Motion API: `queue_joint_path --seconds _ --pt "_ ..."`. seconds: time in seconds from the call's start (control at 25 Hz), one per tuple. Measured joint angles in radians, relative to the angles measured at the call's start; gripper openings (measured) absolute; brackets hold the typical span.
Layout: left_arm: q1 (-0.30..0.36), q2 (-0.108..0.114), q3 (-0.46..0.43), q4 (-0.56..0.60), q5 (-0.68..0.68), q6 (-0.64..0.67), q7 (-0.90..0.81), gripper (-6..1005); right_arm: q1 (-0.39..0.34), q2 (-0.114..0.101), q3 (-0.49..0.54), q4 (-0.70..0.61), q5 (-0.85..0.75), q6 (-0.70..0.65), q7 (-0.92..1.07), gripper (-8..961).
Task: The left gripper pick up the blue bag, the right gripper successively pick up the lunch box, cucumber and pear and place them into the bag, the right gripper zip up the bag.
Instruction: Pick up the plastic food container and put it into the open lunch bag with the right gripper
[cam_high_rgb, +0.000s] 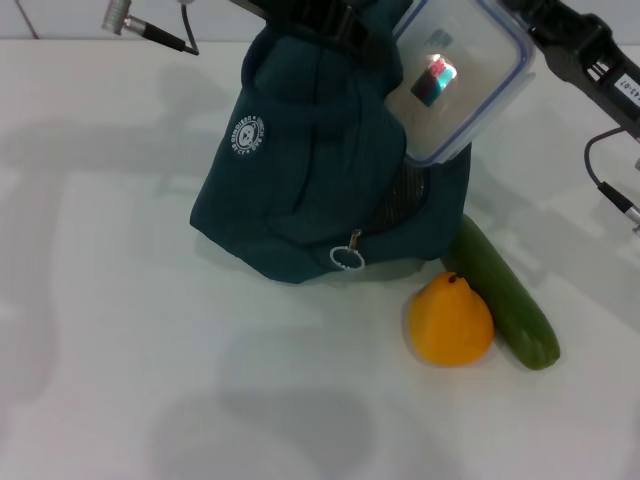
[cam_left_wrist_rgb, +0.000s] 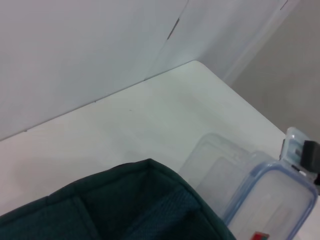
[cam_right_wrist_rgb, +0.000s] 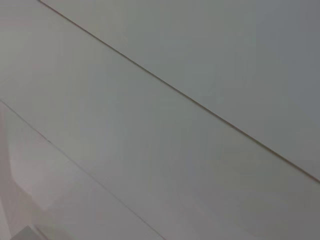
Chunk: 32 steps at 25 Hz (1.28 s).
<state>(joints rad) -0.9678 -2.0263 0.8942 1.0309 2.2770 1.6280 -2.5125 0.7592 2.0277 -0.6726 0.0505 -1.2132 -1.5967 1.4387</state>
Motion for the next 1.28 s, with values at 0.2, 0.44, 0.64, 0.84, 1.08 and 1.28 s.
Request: queue_joint_path --seconds 0.2,0.44,0.64,0.84,1.08,1.28 --pt "0.0 0.0 0.0 0.0 -0.004 -0.001 0.001 39 0.002 0.0 0.0 -0.001 -0.001 0.014 0.001 118" --pt "-0.002 0.004 0.0 0.0 -0.041 -0.001 0.001 39 0.012 0.0 -0.003 0.0 -0.022 0.082 -0.004 128" --pt "-0.001 0.003 0.005 -0.004 -0.066 0.0 0.003 39 0.031 0.0 -0.002 0.006 -0.049 0.116 -0.004 137" --pt "0.003 0.007 0.003 -0.033 -0.095 0.001 0.016 39 0.036 0.0 0.02 0.002 -0.04 0.032 -0.004 146" --pt "0.008 0.016 -0.001 -0.052 -0.123 0.0 0.03 39 0.031 0.0 0.034 -0.001 -0.042 0.02 -0.005 156" --pt "0.009 0.026 -0.008 -0.053 -0.164 0.0 0.032 39 0.029 0.0 0.02 0.004 -0.07 0.087 -0.005 165"
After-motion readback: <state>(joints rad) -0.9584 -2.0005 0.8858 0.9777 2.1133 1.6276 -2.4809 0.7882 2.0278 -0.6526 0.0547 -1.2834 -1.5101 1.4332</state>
